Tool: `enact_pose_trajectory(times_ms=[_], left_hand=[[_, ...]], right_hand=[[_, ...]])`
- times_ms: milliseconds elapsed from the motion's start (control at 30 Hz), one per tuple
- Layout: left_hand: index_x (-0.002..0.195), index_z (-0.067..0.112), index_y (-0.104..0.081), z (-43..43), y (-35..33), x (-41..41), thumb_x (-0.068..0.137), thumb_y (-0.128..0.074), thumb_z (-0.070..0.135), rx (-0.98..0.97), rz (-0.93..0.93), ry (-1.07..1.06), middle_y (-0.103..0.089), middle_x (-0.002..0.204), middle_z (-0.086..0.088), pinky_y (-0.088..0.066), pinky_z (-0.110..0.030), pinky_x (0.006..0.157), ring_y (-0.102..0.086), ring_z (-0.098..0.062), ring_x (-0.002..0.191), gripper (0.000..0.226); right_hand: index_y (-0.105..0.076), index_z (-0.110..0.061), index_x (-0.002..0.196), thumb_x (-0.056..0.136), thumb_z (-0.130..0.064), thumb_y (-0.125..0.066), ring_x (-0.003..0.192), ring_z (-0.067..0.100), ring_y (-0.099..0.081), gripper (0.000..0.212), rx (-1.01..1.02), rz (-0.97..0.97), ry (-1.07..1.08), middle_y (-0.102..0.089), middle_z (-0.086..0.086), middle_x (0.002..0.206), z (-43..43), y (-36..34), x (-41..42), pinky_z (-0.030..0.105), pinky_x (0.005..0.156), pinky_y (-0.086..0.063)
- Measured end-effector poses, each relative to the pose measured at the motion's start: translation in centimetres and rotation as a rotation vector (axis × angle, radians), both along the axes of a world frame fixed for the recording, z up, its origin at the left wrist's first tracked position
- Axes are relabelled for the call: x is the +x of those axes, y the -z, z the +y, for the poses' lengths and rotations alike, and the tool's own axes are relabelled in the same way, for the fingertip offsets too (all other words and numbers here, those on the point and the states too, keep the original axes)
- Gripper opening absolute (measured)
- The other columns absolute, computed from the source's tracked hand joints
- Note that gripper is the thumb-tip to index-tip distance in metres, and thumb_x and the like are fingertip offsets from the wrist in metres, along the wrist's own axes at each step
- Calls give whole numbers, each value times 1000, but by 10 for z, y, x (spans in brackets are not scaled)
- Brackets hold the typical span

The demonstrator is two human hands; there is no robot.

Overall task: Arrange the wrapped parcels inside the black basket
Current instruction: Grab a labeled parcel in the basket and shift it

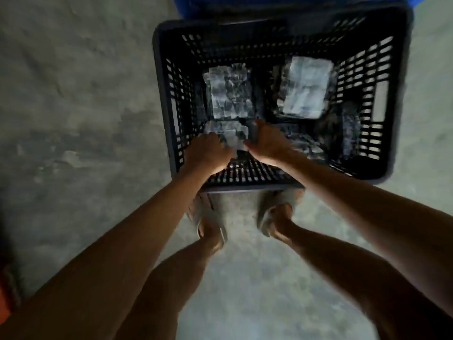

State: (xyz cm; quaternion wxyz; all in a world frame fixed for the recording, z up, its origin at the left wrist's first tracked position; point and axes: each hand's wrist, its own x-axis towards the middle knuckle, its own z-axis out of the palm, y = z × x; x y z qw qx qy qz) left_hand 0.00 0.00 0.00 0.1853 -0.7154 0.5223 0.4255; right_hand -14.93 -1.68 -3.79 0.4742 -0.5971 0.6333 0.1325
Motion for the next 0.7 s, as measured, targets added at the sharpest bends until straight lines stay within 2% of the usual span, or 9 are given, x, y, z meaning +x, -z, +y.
enact_pose_trajectory(times_ms=[67, 133, 167, 233, 267, 333, 467, 567, 700], left_hand=[[79, 1, -64, -10, 41, 6, 88, -42, 48, 8, -10, -104, -61, 66, -12, -38, -28, 51, -65, -31, 67, 52], [68, 1, -54, -23, 83, 7, 93, -44, 47, 61, -45, -203, -53, 61, -8, -31, -26, 45, -52, -22, 52, 54], [70, 1, -56, -28, 103, 9, 93, -45, 48, 90, -66, -234, -59, 70, -12, -33, -27, 47, -54, -22, 57, 54], [124, -1, -58, -41, 139, 9, 88, -48, 55, 117, -116, -282, -61, 125, -23, -48, -33, 64, -65, -32, 99, 67], [149, 4, -34, -48, 150, 7, 87, -49, 57, 115, -149, -295, -44, 148, -23, -51, -38, 83, -54, -36, 124, 84], [159, 13, -8, -58, 173, 3, 84, -52, 56, 140, -134, -329, -30, 158, -19, -46, -40, 103, -42, -38, 138, 97], [153, 2, -29, -74, 200, 1, 80, -60, 38, 86, -13, -496, -43, 151, -19, -46, -45, 107, -49, -38, 133, 87], [142, -6, -47, -77, 194, 1, 94, -50, 19, 39, 111, -448, -53, 141, -19, -41, -42, 108, -49, -37, 134, 54], [127, -5, -59, -68, 160, 3, 93, -48, 2, 21, 143, -386, -53, 113, -14, -44, -29, 66, -53, -27, 106, 37]], right_hand=[[-42, -6, 146, 91, -44, -56, 130, 40, -53, 68, -3, 13, 132, -51, 23, 144, -10, 44, 8, 41, 97, -48], [-24, -6, 155, 93, -43, -57, 140, 41, -42, 80, 6, 36, 184, -34, 23, 156, -21, 82, 11, 45, 106, -44], [-11, -8, 160, 94, -42, -58, 144, 41, -36, 88, -12, 44, 176, -25, 22, 161, -26, 101, 13, 47, 109, -43], [7, -10, 161, 95, -42, -59, 150, 39, -28, 98, -74, 46, 182, -10, 20, 167, -35, 131, 14, 47, 112, -41], [10, -12, 160, 95, -42, -60, 152, 38, -24, 100, -107, 30, 195, -5, 19, 169, -39, 140, 14, 46, 114, -39], [11, -14, 160, 94, -41, -62, 154, 36, -18, 103, -131, -20, 233, -2, 16, 170, -48, 159, 11, 44, 117, -33], [5, -16, 162, 88, -46, -67, 154, 37, -16, 107, -148, -97, 276, -8, 15, 169, -58, 182, 7, 46, 122, -28], [-12, -20, 160, 78, -41, -72, 138, 33, -46, 104, -123, -192, 352, -41, 10, 157, -64, 184, 11, 44, 110, -46], [-22, -16, 158, 73, -42, -76, 128, 30, -54, 104, -56, -190, 289, -49, 8, 148, -70, 166, 9, 41, 101, -53]])
